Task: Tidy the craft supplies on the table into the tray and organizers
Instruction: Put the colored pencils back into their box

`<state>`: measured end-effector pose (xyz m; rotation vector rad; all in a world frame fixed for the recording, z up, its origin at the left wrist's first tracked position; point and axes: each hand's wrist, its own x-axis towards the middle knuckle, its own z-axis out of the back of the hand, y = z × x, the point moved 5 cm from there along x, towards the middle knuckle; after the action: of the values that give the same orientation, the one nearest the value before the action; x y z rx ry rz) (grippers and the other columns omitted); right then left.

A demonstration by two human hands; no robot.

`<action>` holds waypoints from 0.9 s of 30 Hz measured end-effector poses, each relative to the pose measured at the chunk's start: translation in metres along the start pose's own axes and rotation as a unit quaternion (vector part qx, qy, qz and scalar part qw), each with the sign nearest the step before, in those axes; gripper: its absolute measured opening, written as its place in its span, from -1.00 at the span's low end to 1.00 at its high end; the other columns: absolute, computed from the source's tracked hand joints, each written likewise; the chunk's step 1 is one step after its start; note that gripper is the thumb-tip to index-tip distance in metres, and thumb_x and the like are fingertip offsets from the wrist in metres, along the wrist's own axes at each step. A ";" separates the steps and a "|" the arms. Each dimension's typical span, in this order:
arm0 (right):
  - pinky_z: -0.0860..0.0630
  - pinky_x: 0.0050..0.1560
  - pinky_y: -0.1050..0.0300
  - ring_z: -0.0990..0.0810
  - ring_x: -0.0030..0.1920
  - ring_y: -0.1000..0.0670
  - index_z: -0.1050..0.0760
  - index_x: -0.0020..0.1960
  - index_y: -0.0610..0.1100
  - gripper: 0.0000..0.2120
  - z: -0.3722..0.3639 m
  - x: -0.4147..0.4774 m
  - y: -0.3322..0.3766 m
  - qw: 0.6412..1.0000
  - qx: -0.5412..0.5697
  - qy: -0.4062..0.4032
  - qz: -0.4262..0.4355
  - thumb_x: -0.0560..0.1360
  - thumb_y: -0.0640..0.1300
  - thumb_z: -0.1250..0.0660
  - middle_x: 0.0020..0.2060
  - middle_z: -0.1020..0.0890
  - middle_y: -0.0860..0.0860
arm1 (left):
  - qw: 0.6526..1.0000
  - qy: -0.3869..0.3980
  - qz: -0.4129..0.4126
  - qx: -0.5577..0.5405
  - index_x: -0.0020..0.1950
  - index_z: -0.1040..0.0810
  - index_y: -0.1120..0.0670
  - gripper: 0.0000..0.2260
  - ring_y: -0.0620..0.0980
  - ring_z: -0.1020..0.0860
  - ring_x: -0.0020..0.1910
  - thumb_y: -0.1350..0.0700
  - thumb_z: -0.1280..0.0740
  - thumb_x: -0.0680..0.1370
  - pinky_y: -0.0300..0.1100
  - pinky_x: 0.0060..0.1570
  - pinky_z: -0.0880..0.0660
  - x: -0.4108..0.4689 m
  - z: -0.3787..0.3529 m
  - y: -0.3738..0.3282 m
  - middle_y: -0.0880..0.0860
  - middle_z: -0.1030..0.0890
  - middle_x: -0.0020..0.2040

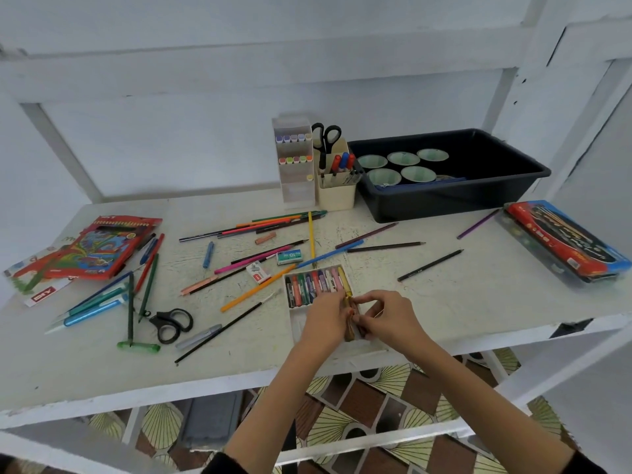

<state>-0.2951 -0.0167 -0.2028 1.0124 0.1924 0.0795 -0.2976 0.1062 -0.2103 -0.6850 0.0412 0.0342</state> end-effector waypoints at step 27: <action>-0.37 -0.30 0.28 -0.52 -0.25 -0.02 -0.63 0.09 -0.15 -0.78 -0.019 0.012 0.009 0.965 -0.249 0.065 0.058 0.53 -0.20 -0.26 -0.14 -0.63 -0.12 | 0.992 -0.116 0.016 -0.047 0.01 -0.61 0.15 -0.85 -0.07 -0.43 -0.11 0.30 -0.33 0.49 -0.36 -0.13 -0.37 -0.007 -0.002 0.009 -0.01 -0.38 -0.04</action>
<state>-0.2868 0.0064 -0.2063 0.5145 0.2180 0.2882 -0.3047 0.1121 -0.2174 -0.7701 -0.1741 0.1462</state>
